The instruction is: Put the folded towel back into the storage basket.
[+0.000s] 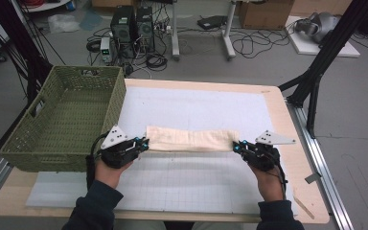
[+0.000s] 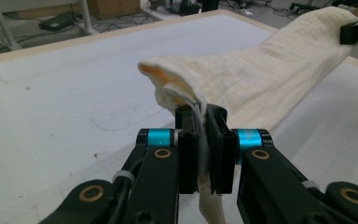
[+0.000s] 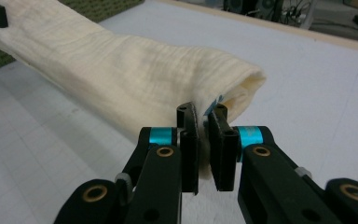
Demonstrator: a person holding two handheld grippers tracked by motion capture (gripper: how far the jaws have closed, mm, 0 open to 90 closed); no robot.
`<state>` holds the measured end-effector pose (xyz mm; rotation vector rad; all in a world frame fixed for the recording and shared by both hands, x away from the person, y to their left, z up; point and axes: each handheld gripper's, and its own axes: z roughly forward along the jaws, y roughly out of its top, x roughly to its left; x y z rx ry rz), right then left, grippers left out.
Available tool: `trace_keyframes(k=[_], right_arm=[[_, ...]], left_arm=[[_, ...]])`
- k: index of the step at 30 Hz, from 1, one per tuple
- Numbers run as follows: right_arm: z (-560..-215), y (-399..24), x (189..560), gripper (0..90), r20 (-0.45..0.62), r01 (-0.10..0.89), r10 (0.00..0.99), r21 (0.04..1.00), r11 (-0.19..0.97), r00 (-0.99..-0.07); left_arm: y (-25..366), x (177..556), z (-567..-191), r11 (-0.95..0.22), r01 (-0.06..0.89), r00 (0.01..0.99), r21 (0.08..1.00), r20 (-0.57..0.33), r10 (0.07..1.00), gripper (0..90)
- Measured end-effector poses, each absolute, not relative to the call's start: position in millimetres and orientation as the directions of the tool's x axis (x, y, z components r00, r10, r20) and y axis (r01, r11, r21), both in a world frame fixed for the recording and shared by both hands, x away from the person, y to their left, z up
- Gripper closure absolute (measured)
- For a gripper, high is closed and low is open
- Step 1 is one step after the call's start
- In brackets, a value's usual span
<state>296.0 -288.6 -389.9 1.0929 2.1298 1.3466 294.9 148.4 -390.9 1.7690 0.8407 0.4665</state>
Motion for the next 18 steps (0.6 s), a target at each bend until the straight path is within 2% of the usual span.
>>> trace_keyframes(k=[18], right_arm=[[-343,-249,335,84.3,0.023,0.277,0.717,0.931,0.239,-0.697]], left_arm=[[191,281,-348,-0.129,0.240,0.612,0.962,-0.046,0.790,83.5]])
